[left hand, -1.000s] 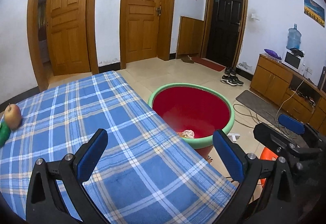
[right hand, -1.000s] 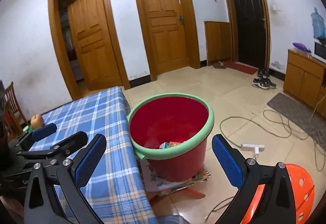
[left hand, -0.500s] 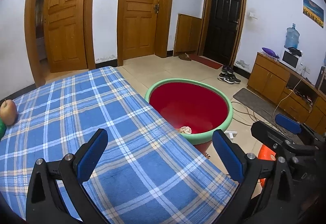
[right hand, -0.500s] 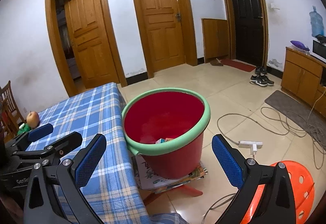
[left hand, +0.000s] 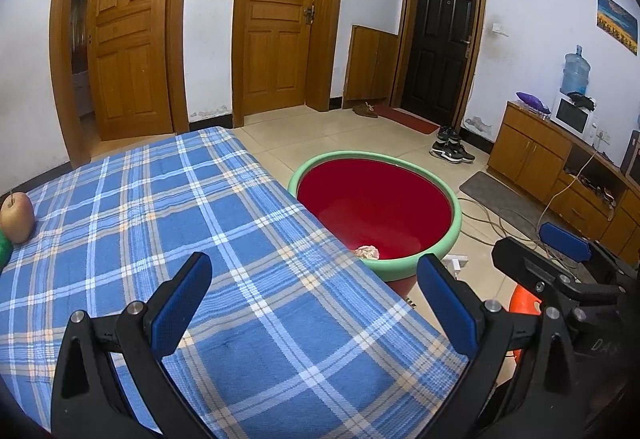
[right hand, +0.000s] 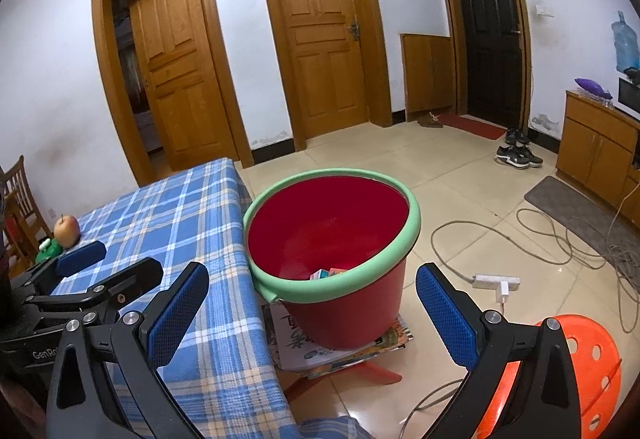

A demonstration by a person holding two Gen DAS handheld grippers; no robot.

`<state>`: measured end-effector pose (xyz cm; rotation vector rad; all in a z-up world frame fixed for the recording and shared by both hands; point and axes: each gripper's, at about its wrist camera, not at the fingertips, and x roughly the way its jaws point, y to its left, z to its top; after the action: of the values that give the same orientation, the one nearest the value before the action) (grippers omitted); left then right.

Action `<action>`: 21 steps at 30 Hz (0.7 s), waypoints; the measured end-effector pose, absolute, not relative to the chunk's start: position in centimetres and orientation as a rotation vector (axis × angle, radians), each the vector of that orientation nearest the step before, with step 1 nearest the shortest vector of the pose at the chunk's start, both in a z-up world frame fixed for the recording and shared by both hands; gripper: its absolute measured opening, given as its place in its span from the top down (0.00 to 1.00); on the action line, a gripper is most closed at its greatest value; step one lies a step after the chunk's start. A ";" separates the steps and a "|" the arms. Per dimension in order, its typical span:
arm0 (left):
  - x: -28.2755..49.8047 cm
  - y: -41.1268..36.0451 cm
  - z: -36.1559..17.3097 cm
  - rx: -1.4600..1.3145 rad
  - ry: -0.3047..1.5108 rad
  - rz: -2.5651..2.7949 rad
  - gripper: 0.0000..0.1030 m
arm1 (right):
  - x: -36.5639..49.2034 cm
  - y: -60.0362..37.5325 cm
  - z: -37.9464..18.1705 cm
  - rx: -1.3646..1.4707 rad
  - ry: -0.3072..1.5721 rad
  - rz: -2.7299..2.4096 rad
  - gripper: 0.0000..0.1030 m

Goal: Collect trash

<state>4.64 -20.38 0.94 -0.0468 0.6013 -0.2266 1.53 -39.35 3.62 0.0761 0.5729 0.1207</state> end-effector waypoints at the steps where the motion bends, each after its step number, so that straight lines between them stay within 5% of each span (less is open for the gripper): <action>1: 4.7 -20.3 0.9 -0.049 0.603 -0.229 0.03 | 1.5 -39.3 3.6 0.077 0.573 0.123 0.00; 21: 4.8 -20.5 0.6 -0.041 0.616 -0.219 0.03 | 1.8 -39.2 2.9 0.090 0.591 0.150 0.00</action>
<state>4.83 -20.48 0.57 -0.0415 0.6163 -0.2188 1.84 -39.25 2.87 0.0898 0.5910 0.1504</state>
